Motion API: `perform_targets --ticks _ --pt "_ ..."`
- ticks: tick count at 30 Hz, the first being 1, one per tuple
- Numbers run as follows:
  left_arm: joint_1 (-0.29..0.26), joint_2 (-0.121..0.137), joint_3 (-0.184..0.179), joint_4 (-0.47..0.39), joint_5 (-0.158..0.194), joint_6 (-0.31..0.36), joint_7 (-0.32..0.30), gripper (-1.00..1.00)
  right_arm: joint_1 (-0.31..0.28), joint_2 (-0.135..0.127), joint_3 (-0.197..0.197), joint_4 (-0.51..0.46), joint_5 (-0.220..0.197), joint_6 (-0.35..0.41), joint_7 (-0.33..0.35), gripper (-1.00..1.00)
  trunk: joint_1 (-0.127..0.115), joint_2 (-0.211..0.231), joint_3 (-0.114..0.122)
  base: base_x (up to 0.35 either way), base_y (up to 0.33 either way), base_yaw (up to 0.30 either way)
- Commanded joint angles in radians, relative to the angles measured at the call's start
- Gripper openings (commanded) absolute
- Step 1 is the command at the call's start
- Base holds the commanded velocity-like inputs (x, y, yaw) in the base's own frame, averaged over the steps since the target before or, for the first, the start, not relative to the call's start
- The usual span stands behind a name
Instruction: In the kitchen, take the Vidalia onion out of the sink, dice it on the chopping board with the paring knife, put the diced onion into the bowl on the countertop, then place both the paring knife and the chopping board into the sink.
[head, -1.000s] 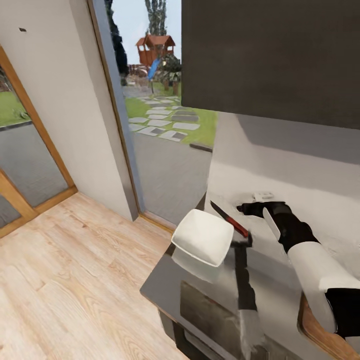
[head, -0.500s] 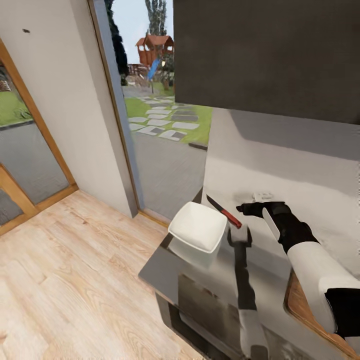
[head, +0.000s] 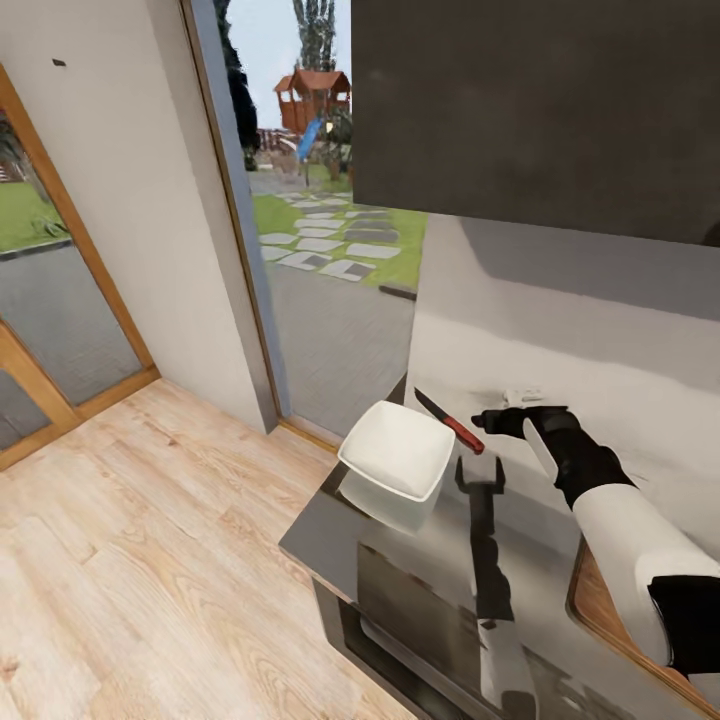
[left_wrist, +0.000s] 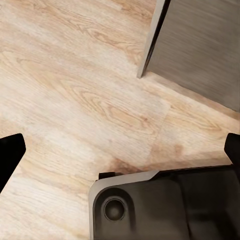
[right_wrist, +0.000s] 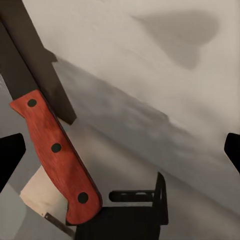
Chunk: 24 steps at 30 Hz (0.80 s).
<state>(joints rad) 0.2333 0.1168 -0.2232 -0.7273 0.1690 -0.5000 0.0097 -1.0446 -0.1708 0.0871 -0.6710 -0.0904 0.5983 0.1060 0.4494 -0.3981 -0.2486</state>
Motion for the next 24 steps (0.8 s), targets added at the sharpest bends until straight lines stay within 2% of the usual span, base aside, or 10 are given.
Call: perform_targets --ticks 1,24 --pt "0.000 0.001 -0.005 -0.001 0.010 -0.002 0.001 1.00 0.000 -0.001 0.005 -0.001 -0.009 0.005 -0.003 1.00 0.001 -0.002 -0.002 0.000 0.000 0.000" --pt "0.000 0.001 -0.005 0.006 0.009 -0.002 0.001 1.00 -0.001 0.002 0.008 0.016 -0.006 0.004 -0.003 1.00 0.001 -0.002 -0.002 0.000 0.000 0.000"
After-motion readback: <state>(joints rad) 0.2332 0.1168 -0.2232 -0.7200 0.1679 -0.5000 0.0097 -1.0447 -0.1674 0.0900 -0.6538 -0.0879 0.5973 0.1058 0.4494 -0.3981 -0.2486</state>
